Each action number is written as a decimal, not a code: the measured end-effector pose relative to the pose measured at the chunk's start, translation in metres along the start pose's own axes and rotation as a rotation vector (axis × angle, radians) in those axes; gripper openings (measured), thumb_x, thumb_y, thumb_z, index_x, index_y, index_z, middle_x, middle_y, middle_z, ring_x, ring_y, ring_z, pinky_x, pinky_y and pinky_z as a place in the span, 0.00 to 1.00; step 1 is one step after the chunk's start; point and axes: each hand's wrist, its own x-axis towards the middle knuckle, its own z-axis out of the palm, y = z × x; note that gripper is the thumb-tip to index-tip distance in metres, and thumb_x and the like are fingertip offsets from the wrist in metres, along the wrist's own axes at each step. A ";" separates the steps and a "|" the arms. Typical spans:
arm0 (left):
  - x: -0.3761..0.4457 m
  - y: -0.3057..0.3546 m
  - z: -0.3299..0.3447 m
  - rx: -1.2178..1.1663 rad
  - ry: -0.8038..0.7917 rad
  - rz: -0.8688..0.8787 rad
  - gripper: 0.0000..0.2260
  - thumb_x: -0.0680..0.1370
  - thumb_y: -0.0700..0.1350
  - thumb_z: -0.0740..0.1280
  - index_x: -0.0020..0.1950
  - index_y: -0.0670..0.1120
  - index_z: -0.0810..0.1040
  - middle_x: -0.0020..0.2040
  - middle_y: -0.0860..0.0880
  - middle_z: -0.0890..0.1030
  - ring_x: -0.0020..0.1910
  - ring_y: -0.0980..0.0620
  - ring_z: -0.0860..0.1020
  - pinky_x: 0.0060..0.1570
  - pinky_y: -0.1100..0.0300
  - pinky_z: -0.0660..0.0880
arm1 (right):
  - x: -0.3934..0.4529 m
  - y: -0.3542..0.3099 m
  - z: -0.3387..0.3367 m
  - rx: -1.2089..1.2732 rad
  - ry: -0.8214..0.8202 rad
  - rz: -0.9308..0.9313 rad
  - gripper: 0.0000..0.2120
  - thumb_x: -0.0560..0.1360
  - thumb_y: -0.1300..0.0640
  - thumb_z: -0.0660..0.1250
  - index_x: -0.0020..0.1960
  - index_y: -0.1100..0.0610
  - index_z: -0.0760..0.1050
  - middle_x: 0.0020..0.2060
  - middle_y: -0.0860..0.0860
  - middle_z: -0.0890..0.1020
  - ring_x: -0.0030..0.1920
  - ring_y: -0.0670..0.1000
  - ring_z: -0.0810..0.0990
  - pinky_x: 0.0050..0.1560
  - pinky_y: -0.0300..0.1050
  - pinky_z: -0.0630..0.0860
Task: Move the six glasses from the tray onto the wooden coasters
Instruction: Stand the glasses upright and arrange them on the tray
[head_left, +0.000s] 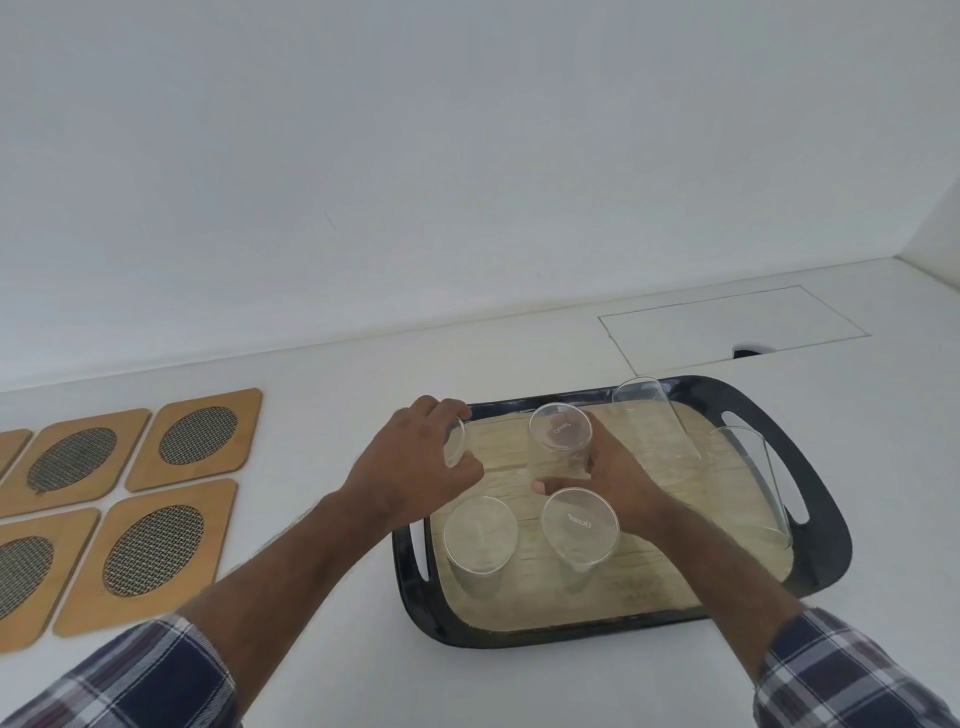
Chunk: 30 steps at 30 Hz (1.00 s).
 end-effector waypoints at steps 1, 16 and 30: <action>0.001 0.000 0.001 0.009 -0.006 0.004 0.23 0.74 0.54 0.66 0.68 0.54 0.71 0.58 0.54 0.75 0.54 0.54 0.70 0.51 0.61 0.67 | -0.002 -0.001 0.000 -0.009 -0.012 -0.003 0.35 0.62 0.52 0.82 0.63 0.39 0.71 0.55 0.37 0.79 0.57 0.39 0.77 0.51 0.27 0.71; 0.004 0.001 0.003 0.073 -0.117 0.008 0.31 0.73 0.59 0.62 0.76 0.58 0.65 0.65 0.54 0.73 0.63 0.49 0.70 0.57 0.56 0.70 | -0.008 -0.010 -0.016 -0.094 -0.158 0.038 0.36 0.63 0.57 0.80 0.64 0.36 0.69 0.57 0.38 0.80 0.59 0.39 0.78 0.59 0.38 0.73; 0.003 0.001 0.004 0.064 -0.119 0.006 0.31 0.73 0.58 0.63 0.76 0.57 0.65 0.66 0.54 0.73 0.65 0.48 0.70 0.58 0.55 0.70 | -0.029 -0.029 -0.090 -0.661 0.408 -0.031 0.24 0.71 0.49 0.74 0.65 0.51 0.74 0.59 0.49 0.78 0.62 0.53 0.73 0.62 0.50 0.71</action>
